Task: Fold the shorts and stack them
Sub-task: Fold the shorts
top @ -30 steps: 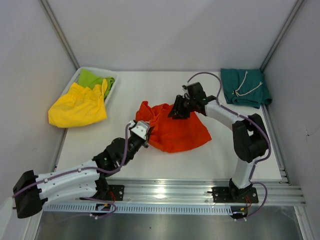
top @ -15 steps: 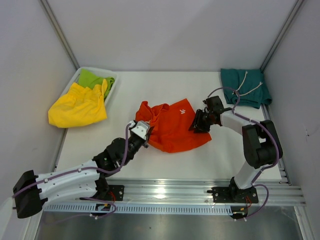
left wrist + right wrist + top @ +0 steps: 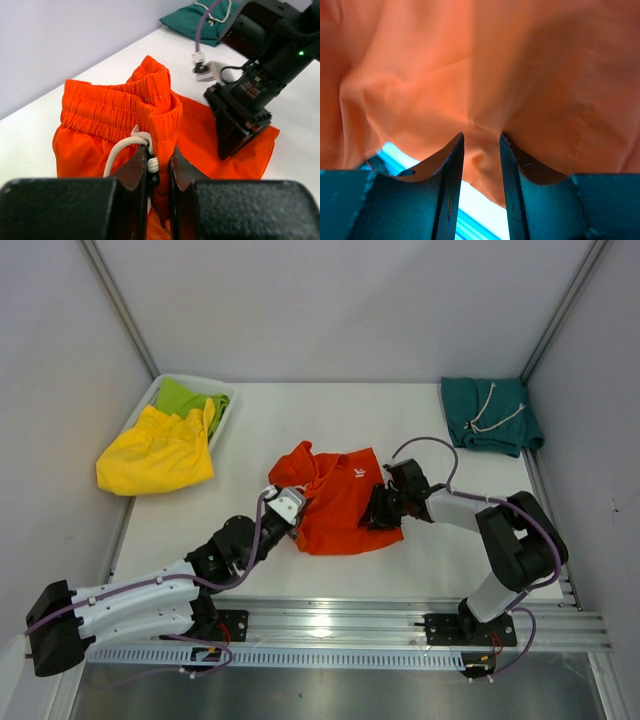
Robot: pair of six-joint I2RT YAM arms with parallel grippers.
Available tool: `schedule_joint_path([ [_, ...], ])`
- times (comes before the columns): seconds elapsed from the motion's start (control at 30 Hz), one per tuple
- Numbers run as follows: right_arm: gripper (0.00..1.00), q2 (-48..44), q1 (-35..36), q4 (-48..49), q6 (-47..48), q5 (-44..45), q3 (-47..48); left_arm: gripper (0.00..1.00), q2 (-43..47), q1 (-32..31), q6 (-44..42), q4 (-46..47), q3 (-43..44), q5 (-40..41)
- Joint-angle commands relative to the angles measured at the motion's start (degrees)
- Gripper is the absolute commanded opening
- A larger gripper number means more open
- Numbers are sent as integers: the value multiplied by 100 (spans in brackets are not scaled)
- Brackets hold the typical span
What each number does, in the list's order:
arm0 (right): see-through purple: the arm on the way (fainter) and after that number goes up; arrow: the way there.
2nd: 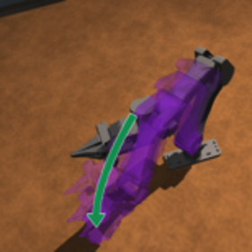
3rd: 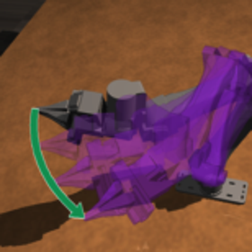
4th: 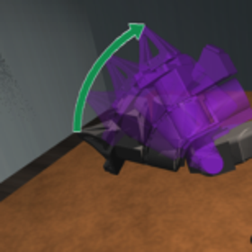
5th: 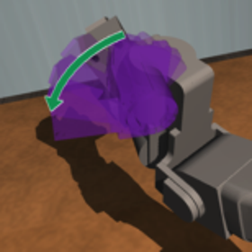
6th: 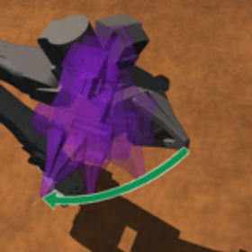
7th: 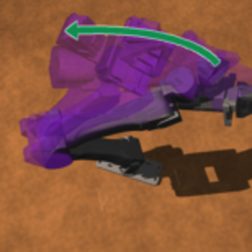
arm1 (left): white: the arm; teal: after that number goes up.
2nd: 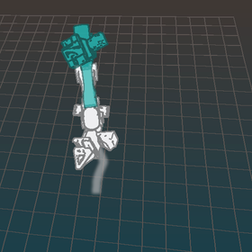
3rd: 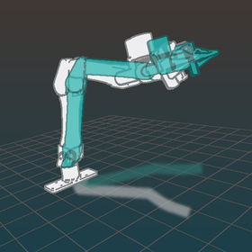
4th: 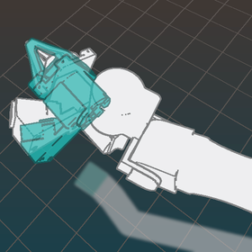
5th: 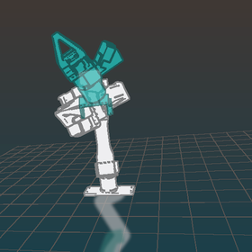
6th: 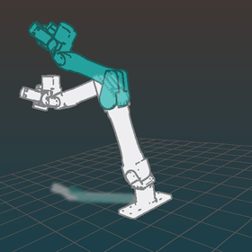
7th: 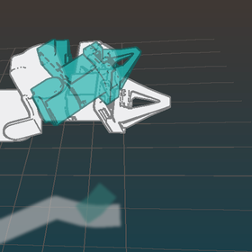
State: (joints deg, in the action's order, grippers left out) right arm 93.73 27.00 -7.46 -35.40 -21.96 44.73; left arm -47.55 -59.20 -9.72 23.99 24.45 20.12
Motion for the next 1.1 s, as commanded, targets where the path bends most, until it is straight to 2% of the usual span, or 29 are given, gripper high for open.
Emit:
schedule_joint_path([
  [0.0, 38, 110, 586, 78, -379, 394, -298, 0, 44, -57, -206, 142, 315, -508],
  [0.2, 38, 382, 1069, 359, -713, 324, -202, 0, -122, -65, -197, 264, 254, -825],
  [0.6, 38, 523, 974, 483, -864, -62, 175, 0, -1133, -206, 119, 941, 148, -1177],
  [0.77, 39, 383, 903, 9, -697, -116, 589, 0, -1292, -329, 136, 1064, 148, -1124],
  [1.07, 40, 250, 710, -633, -521, -239, 1335, 0, -950, -347, 49, 915, 139, -1019],
])
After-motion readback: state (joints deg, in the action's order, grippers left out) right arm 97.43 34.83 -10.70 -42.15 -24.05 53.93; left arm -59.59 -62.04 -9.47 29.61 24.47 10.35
